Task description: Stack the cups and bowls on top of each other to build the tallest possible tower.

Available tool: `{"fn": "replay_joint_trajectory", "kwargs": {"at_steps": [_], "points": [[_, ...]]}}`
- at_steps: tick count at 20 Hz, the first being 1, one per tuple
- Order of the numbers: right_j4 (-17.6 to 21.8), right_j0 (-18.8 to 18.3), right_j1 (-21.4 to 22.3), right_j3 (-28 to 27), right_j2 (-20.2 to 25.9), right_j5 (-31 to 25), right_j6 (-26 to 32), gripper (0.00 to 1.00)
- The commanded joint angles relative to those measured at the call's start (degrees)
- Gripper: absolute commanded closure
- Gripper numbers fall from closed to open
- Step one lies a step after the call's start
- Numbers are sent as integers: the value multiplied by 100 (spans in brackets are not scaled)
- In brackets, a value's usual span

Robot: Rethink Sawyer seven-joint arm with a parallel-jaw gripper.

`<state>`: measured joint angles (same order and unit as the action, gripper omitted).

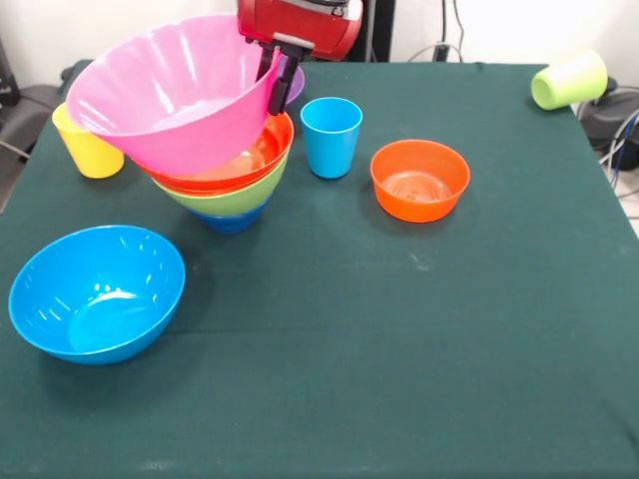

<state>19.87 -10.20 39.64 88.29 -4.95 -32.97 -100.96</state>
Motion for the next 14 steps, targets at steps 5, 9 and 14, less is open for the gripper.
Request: {"fn": "replay_joint_trajectory", "kwargs": {"at_steps": [5,9,14], "points": [[431,2,-73,497,234,137,32,100],[446,86,-86,519,181,178,-58,100],[481,159,-244,507,127,366,-194,100]]}}
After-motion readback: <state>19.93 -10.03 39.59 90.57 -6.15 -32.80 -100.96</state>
